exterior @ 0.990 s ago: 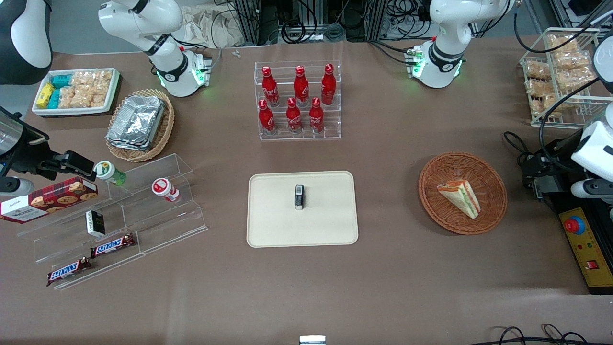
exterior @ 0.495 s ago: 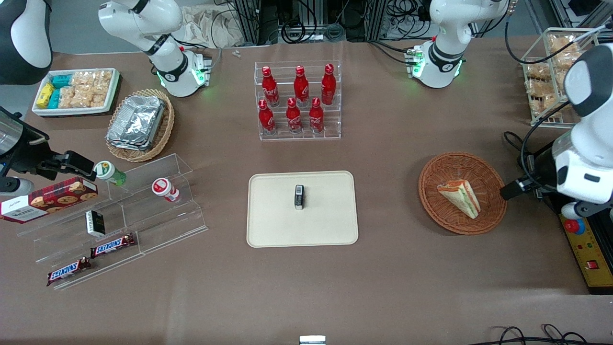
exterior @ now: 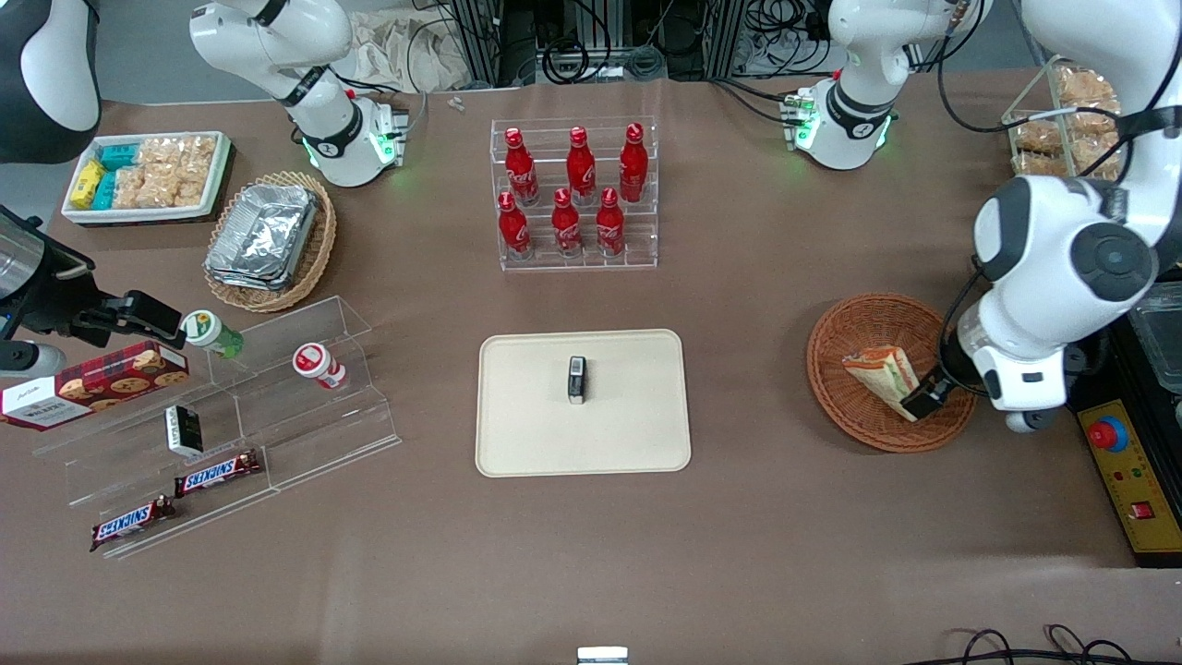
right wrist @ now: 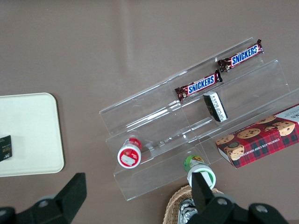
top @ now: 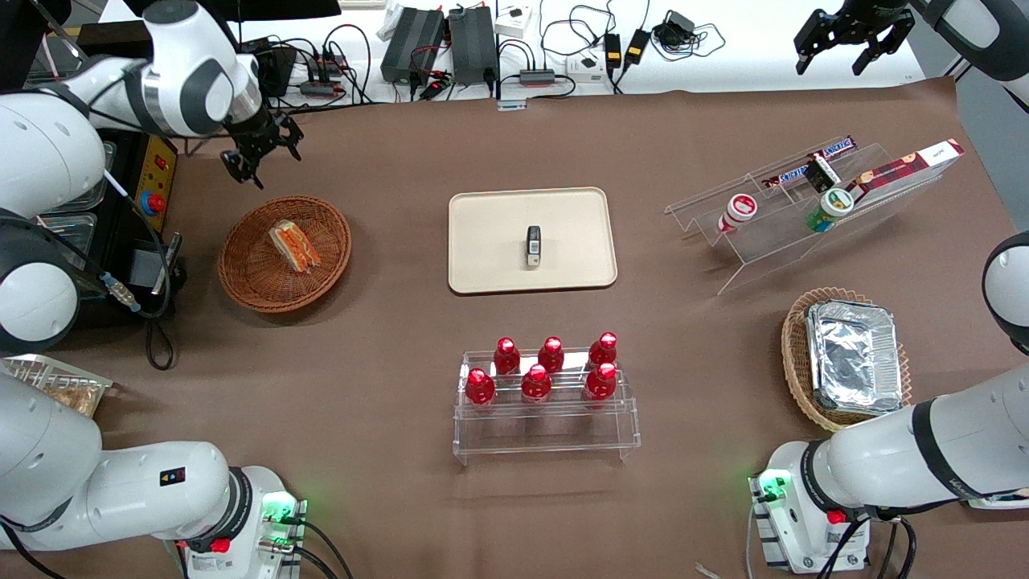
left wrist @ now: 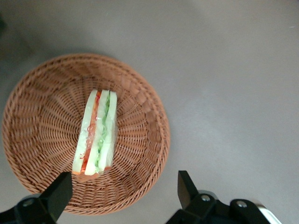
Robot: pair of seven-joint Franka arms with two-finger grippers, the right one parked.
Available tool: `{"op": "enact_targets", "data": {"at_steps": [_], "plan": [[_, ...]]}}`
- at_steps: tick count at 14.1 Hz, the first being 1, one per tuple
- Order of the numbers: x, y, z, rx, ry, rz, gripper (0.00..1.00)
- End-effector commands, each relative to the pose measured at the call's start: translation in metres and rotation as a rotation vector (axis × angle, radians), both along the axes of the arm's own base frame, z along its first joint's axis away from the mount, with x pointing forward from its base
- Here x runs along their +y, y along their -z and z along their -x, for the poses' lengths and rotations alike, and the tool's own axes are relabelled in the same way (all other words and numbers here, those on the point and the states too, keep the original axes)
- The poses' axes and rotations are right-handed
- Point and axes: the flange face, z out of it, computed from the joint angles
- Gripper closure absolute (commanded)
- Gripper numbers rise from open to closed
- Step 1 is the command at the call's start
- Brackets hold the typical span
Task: Place sandwich from basket to tray
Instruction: 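Lower the left gripper and close it on the sandwich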
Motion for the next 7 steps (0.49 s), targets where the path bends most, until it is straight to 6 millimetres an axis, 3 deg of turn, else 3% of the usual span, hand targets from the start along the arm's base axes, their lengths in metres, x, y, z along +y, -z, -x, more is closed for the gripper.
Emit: {"op": "enact_targets", "data": {"at_steps": [1,4,7], "plan": [[0.004,0.024,0.024,-0.006,-0.049,-0.015,0.00],[0.009,0.056,0.039,0.004,-0.088,-0.009,0.00],[0.012,0.081,0.041,0.017,-0.152,0.001,0.00]]}}
